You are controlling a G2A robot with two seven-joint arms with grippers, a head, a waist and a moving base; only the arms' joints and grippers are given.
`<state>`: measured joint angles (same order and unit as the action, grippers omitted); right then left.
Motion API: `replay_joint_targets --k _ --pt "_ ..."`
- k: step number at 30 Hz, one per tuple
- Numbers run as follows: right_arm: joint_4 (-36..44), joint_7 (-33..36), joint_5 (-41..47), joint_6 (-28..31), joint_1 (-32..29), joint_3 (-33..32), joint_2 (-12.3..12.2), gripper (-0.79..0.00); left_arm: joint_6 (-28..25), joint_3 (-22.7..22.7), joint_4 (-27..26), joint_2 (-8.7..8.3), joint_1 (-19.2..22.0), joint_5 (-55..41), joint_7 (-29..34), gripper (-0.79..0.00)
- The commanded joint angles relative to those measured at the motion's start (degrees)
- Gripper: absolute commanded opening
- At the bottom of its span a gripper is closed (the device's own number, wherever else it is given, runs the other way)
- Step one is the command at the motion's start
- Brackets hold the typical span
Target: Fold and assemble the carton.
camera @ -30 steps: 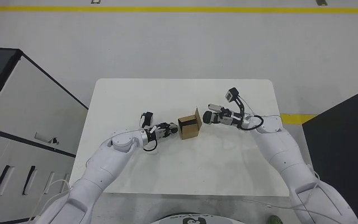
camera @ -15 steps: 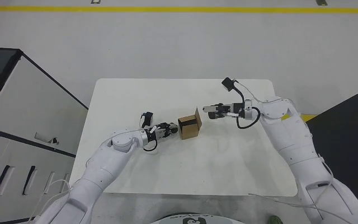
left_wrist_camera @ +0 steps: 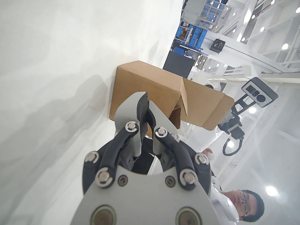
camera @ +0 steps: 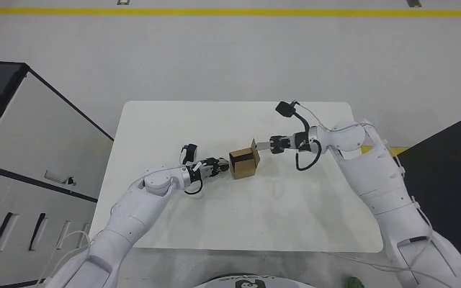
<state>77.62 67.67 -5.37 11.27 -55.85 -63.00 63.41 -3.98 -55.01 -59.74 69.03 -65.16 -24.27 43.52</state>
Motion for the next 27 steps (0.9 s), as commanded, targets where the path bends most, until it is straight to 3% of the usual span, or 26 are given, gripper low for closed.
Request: replay_joint_targets --k 1,8,11,13,15,18,22,27 --pt "-0.81 0.12 1.91 0.65 0.37 -0.71 -0.12 0.0 0.0 0.0 0.0 0.0 0.0 0.0 0.0 -0.785" --pt "-6.28 2.48 7.93 4.04 1.07 -2.83 -0.55 -0.022 0.0 0.0 0.0 0.0 0.0 0.0 0.0 -0.785" --pt "-7.84 2.47 7.15 3.92 1.66 -2.22 -0.57 -0.191 0.0 0.0 0.0 0.0 0.0 0.0 0.0 -0.785" --pt "-8.3 2.04 5.93 3.66 2.12 -1.52 -0.5 -0.234 0.0 0.0 0.0 0.0 0.0 0.0 0.0 -0.785" --pt "-8.71 1.44 4.72 3.26 2.71 -0.52 -0.35 -0.397 0.0 0.0 0.0 0.0 0.0 0.0 0.0 -0.785" --pt "-8.8 0.74 2.55 2.65 3.75 1.25 -0.06 -0.489 0.0 0.0 0.0 0.0 0.0 0.0 0.0 -0.785" --pt "-8.17 0.04 0.17 2.15 5.11 3.58 0.38 -0.566 0.0 0.0 0.0 0.0 0.0 0.0 0.0 -0.785" --pt "-7.31 0.23 -1.24 2.1 6.67 5.96 0.89 -0.594 0.0 0.0 0.0 0.0 0.0 0.0 0.0 -0.785"
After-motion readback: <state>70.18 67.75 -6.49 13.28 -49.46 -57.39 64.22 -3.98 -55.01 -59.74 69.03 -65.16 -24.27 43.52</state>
